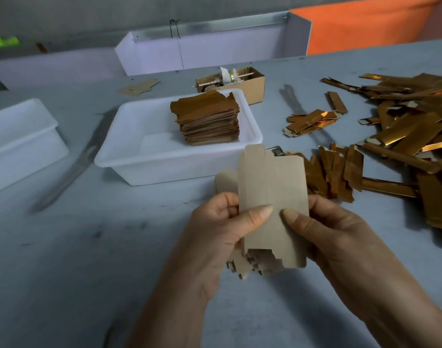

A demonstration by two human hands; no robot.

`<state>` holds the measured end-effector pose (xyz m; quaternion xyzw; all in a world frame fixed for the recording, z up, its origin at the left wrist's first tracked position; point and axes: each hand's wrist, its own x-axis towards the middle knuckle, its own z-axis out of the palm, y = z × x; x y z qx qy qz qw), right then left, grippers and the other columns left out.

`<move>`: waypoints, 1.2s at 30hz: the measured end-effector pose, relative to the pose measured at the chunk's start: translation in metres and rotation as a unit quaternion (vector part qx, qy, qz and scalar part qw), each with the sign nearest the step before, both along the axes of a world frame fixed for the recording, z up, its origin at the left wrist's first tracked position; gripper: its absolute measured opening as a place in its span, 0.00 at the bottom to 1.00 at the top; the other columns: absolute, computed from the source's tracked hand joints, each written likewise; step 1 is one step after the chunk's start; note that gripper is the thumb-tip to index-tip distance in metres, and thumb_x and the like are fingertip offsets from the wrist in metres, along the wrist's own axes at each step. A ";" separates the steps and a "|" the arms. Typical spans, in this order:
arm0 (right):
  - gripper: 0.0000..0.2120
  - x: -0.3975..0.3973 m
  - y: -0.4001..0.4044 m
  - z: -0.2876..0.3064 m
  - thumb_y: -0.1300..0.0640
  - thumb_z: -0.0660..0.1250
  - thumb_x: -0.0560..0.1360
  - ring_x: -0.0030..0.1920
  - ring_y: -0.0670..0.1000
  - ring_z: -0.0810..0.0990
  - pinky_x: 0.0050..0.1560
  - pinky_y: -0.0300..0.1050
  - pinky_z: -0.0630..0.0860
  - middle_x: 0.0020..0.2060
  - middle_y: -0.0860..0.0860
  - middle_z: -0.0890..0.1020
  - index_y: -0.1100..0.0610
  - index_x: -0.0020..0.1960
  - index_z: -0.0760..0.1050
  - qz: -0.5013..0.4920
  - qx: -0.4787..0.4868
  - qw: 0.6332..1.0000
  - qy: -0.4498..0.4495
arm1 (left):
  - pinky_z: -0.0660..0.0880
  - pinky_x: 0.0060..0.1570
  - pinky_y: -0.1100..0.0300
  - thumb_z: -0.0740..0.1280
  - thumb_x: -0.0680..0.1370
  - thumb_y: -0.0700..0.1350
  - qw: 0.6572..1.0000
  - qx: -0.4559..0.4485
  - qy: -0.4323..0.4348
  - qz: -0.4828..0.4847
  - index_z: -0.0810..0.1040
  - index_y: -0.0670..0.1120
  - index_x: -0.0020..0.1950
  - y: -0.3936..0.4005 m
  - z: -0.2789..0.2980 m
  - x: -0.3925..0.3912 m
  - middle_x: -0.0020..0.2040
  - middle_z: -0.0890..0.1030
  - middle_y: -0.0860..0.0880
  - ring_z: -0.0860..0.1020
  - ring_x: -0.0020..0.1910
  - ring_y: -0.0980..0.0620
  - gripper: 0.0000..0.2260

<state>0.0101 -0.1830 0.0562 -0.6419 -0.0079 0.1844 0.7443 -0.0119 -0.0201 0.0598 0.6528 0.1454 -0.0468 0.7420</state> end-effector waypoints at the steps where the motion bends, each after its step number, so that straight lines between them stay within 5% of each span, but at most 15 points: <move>1: 0.12 -0.001 0.001 0.000 0.52 0.67 0.64 0.44 0.46 0.84 0.46 0.43 0.76 0.44 0.48 0.85 0.50 0.46 0.82 0.010 0.003 1.000 -0.001 | 0.80 0.50 0.46 0.78 0.62 0.48 1.000 0.016 -0.002 0.010 0.81 0.45 0.50 -0.002 0.000 0.001 0.45 0.86 0.46 0.84 0.47 0.45 0.19; 11: 0.06 0.001 0.004 0.001 0.55 0.67 0.71 0.40 0.40 0.81 0.34 0.28 0.74 0.39 0.45 0.84 0.51 0.47 0.81 -0.003 -0.067 0.996 -0.063 | 0.81 0.46 0.42 0.73 0.61 0.50 0.998 0.052 -0.003 0.036 0.82 0.51 0.52 -0.011 -0.003 0.009 0.45 0.86 0.48 0.84 0.46 0.44 0.19; 16: 0.05 0.008 0.005 -0.002 0.57 0.67 0.73 0.38 0.44 0.80 0.36 0.33 0.74 0.37 0.51 0.82 0.48 0.42 0.80 -0.034 -0.103 0.990 -0.089 | 0.81 0.47 0.44 0.73 0.61 0.50 0.997 0.065 -0.006 0.046 0.83 0.49 0.51 -0.015 -0.003 0.011 0.44 0.86 0.48 0.84 0.45 0.44 0.19; 22: 0.05 0.011 0.003 0.001 0.58 0.68 0.72 0.38 0.43 0.79 0.34 0.27 0.73 0.35 0.51 0.81 0.49 0.39 0.79 -0.030 -0.108 0.987 -0.117 | 0.81 0.46 0.43 0.76 0.69 0.44 0.996 0.064 -0.003 0.062 0.83 0.49 0.50 -0.019 -0.001 0.015 0.43 0.86 0.48 0.84 0.45 0.44 0.11; 27: 0.07 0.010 0.003 0.001 0.54 0.69 0.72 0.40 0.35 0.75 0.35 0.24 0.70 0.37 0.36 0.78 0.43 0.45 0.74 -0.078 -0.236 0.943 -0.223 | 0.80 0.47 0.41 0.75 0.71 0.45 0.997 0.057 0.005 0.060 0.83 0.50 0.49 -0.021 0.002 0.015 0.44 0.86 0.47 0.83 0.46 0.42 0.08; 36: 0.11 -0.003 0.023 0.003 0.40 0.59 0.71 0.45 0.37 0.75 0.41 0.29 0.74 0.35 0.41 0.76 0.43 0.50 0.71 -0.085 -0.292 0.877 -0.373 | 0.82 0.41 0.48 0.71 0.74 0.40 0.991 0.059 -0.020 0.115 0.84 0.50 0.46 -0.025 -0.002 0.012 0.39 0.85 0.48 0.84 0.42 0.46 0.05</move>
